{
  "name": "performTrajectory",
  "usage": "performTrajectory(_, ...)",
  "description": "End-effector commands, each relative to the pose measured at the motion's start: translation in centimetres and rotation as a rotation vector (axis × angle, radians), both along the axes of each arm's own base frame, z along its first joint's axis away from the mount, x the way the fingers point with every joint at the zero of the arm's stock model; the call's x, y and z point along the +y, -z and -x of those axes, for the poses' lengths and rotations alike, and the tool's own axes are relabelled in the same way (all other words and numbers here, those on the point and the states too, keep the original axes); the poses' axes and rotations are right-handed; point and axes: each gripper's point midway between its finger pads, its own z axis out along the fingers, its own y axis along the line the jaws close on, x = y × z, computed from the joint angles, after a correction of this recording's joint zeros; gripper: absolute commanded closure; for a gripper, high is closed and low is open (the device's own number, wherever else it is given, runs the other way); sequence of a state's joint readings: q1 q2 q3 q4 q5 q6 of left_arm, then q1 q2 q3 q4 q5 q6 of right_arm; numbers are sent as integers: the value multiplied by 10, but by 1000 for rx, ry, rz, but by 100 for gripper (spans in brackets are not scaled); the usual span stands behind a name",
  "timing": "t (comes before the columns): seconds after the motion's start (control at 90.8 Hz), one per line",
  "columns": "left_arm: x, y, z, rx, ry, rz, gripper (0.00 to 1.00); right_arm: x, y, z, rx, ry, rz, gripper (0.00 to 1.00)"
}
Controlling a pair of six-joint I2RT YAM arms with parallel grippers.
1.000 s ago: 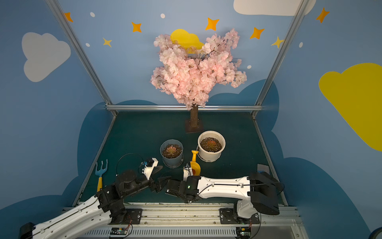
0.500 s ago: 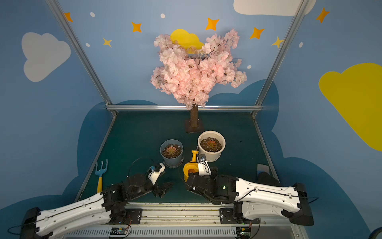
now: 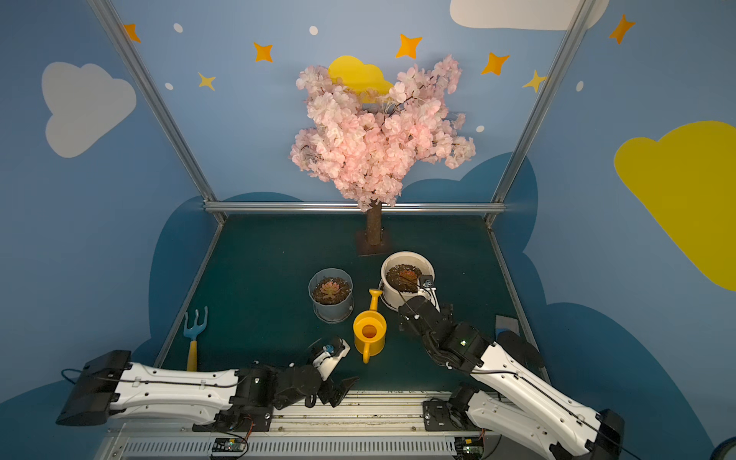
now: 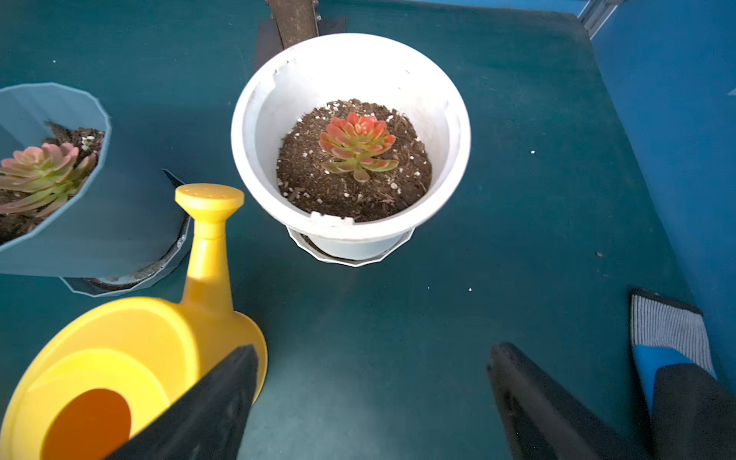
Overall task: Water the succulent around the soil edge
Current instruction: Pick up the watering can from the center of the board.
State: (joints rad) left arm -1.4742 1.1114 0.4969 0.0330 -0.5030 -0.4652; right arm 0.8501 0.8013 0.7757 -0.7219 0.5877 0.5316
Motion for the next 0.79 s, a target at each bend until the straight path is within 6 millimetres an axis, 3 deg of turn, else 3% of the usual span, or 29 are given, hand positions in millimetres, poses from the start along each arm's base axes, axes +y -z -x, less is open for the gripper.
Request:
performTrajectory(0.0,-20,-14,-14,-23,-99,48,7,-1,4,11,44,-60,-60,4)
performTrajectory(0.154,-34,-9,-25,-70,-145,32,7,-7,7,23,67,-75,-85,4)
performTrajectory(0.308,-35,9,-36,-78,-212,-66,10,6,6,34,106,-158,-142,5)
performTrajectory(0.584,-33,25,-50,-45,-245,-95,43,18,3,47,137,-248,-194,4)
performTrajectory(0.782,-33,31,-57,-47,-256,-107,46,25,6,49,156,-282,-198,4)
